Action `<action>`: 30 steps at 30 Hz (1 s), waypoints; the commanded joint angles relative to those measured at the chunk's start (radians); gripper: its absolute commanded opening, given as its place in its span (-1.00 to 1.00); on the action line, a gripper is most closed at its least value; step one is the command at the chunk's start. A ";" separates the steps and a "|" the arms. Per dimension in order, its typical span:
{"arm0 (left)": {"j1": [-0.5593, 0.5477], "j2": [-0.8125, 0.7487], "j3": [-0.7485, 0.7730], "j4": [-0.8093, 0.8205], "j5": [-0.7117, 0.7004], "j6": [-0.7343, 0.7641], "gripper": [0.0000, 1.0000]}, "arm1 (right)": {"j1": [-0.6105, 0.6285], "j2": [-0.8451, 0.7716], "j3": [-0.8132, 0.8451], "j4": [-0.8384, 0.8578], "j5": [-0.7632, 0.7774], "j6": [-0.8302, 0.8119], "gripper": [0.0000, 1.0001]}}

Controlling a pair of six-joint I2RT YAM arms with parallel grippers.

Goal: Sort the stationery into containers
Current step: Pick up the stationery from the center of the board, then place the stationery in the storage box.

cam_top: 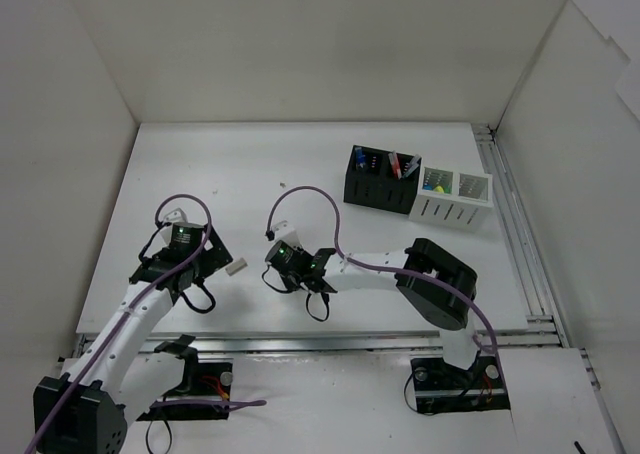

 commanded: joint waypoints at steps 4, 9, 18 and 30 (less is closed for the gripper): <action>0.007 0.038 0.020 0.060 0.042 0.045 0.99 | -0.020 -0.145 -0.017 -0.027 0.156 0.019 -0.99; 0.007 0.092 0.010 0.119 0.129 0.128 0.99 | -0.262 -0.374 -0.103 -0.065 0.198 -0.025 -1.00; 0.007 0.233 0.075 0.162 0.209 0.278 0.99 | -0.839 -0.583 -0.007 -0.206 0.163 -0.140 -1.00; -0.011 0.396 0.133 0.186 0.237 0.320 0.99 | -1.195 -0.368 0.176 -0.251 -0.014 -0.236 -0.58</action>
